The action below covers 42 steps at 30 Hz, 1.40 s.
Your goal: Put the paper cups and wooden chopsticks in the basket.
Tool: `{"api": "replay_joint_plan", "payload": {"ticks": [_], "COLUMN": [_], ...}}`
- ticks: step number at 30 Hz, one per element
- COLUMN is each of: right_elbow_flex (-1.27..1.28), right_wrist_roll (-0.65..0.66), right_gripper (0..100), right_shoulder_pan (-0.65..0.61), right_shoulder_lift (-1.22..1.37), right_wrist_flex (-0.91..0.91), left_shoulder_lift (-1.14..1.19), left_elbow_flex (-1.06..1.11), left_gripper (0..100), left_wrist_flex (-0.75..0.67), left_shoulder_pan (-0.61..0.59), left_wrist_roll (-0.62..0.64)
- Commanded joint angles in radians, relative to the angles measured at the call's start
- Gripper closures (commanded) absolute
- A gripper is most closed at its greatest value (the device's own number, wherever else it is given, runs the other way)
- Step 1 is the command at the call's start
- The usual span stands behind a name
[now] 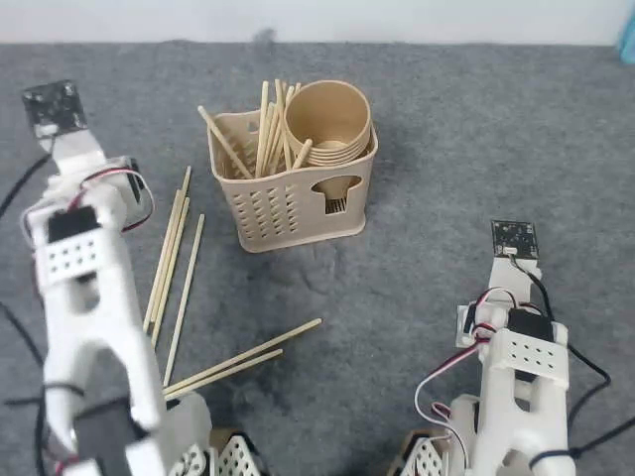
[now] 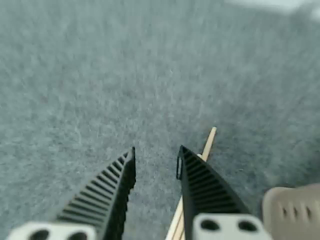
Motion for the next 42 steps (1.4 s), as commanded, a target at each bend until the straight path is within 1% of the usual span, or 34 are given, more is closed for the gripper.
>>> {"api": "replay_joint_plan", "payload": {"ticks": [1, 5, 8, 13, 20, 27, 35, 37, 40, 42], "right_elbow_flex": [-0.005, -0.005, -0.005, -0.005, -0.005, -0.005, -0.005, -0.005, -0.005, -0.005], "right_wrist_roll": [0.017, 0.021, 0.049, 0.057, 0.058, 0.058, 0.058, 0.058, 0.058, 0.058], "right_gripper": [99.0, 99.0, 99.0, 99.0, 99.0, 99.0, 99.0, 99.0, 99.0, 99.0], "right_shoulder_pan": [-0.002, -0.002, -0.002, -0.002, -0.002, -0.002, -0.002, -0.002, -0.002, -0.002], "right_shoulder_lift": [-0.028, -0.028, -0.028, -0.028, -0.028, -0.028, -0.028, -0.028, -0.028, -0.028], "right_wrist_flex": [-0.007, -0.008, -0.008, -0.008, -0.008, -0.008, -0.008, -0.008, -0.008, -0.008], "left_shoulder_lift": [0.14, 0.313, 0.407, 0.491, 0.594, 0.703, 0.878, 0.904, 0.921, 0.918], "left_elbow_flex": [-0.104, -0.177, -0.222, -0.278, -0.369, -0.518, -0.777, -0.828, -0.869, -0.875], "left_gripper": [87, 87, 87, 87, 87, 87, 87, 90, 100, 98], "left_wrist_flex": [0.003, 0.003, 0.003, 0.0, 0.009, 0.186, 0.402, 0.442, 0.468, 0.476], "left_shoulder_pan": [0.009, 0.029, 0.058, 0.103, 0.114, 0.13, 0.12, 0.109, 0.098, 0.089], "left_wrist_roll": [-0.005, -0.005, -0.005, -0.002, 0.0, -0.006, 0.0, 0.0, 0.0, 0.0]}}
